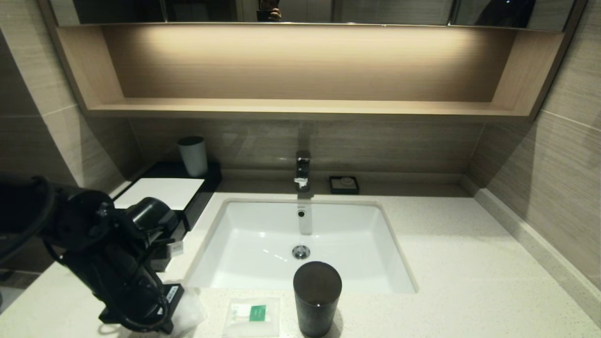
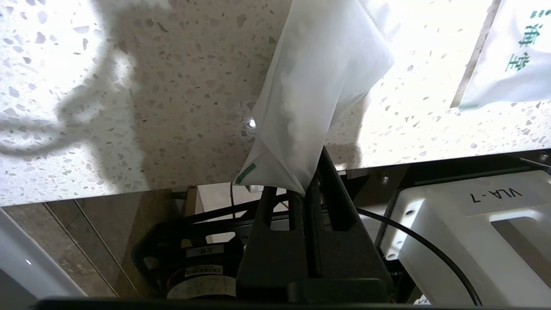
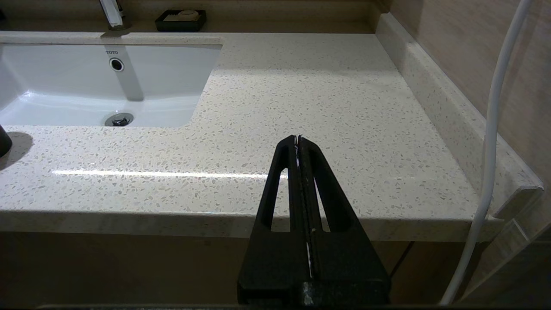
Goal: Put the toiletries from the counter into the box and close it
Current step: Pick up the bathroom toiletry, then place the bathroom toiletry into the drawer
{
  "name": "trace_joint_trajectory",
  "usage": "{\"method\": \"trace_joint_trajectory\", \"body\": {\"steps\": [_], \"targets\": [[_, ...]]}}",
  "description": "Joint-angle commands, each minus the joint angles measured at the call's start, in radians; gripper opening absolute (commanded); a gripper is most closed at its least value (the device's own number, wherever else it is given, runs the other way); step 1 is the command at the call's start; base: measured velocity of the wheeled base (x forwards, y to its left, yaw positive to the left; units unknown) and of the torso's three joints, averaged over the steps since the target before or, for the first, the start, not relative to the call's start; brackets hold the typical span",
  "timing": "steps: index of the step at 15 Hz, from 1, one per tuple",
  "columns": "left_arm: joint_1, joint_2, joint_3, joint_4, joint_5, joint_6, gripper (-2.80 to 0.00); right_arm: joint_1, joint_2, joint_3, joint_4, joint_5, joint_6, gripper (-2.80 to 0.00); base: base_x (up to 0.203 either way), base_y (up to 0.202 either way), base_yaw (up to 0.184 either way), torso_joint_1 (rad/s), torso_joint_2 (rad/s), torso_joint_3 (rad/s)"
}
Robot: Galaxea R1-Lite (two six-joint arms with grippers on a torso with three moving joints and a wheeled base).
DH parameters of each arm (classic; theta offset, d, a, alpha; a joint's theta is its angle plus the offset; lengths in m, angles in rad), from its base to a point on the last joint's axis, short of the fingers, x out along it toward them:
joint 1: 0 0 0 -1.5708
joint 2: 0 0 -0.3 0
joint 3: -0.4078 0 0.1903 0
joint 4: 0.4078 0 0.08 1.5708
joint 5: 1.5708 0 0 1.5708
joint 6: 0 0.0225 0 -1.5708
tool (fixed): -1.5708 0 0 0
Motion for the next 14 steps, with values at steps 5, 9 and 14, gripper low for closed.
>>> {"method": "trace_joint_trajectory", "body": {"steps": [5,9,14], "targets": [[0.013,-0.109,-0.031,0.004,0.036,-0.006,-2.80,0.000,0.000,0.001,0.000,0.000,0.000,-2.80,0.000,0.000,0.000,0.000,0.00,0.000],[0.081,-0.120,-0.117,0.005,0.083,-0.004,-2.80,0.000,0.000,0.002,0.000,0.000,0.000,-2.80,0.000,0.000,0.000,0.000,0.00,0.000],[0.212,-0.053,-0.229,-0.005,0.087,0.002,-2.80,0.000,0.000,0.001,0.000,0.000,0.000,-2.80,0.000,0.000,0.000,0.000,0.00,0.000]]}}
